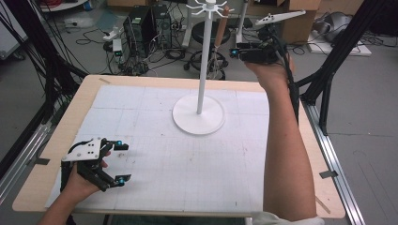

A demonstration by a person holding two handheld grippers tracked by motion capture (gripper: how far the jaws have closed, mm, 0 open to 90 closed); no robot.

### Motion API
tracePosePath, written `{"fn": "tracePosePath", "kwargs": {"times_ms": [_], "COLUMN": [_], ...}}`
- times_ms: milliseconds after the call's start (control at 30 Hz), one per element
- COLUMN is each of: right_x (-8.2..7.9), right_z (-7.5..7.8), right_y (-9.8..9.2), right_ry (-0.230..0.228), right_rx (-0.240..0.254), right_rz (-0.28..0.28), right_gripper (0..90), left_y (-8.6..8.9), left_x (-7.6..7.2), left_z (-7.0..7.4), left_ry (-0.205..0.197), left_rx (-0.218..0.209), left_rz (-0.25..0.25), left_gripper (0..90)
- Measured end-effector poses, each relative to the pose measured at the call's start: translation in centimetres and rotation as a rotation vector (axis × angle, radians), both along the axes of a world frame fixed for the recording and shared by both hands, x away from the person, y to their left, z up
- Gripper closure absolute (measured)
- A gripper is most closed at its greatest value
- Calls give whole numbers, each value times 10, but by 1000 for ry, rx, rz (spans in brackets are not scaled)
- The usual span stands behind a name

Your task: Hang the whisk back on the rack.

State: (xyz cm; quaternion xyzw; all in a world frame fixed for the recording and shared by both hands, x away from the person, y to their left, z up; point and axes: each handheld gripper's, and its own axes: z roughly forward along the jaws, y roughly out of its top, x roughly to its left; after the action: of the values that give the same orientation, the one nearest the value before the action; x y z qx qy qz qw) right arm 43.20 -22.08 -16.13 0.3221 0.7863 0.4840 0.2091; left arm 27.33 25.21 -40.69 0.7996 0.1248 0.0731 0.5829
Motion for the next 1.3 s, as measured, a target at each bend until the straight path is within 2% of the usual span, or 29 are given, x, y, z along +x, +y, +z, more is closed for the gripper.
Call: {"fn": "tracePosePath", "kwargs": {"times_ms": [533, 767, 900, 967, 1000, 1133, 1300], "right_x": [-33, -46, -55, -60, -62, -68, -75], "right_z": [-10, -25, -32, -35, -37, -46, -62], "right_y": [-11, -21, -28, -30, -31, -34, -38], "right_ry": [-32, -36, -47, -36, -50, -55, -43], "right_rx": [6, 6, 30, 31, 34, 52, 67], "right_rz": [97, 126, 151, 162, 166, 188, 202], "right_gripper": [493, 458, 434, 420, 420, 414, 405], "left_y": [0, -1, -1, -1, -1, -1, -1], "left_x": [0, 0, 0, 0, 0, -1, -1], "left_z": [0, 0, -1, -1, -1, 0, 0], "left_ry": [3, 4, 4, 4, 4, 6, 4], "left_rx": [0, 4, 4, 3, 2, -1, -1], "left_rz": [-1, -3, -2, 0, -2, -2, -5], "left_gripper": [17, 17, 17, 17, 17, 17, 17]}}
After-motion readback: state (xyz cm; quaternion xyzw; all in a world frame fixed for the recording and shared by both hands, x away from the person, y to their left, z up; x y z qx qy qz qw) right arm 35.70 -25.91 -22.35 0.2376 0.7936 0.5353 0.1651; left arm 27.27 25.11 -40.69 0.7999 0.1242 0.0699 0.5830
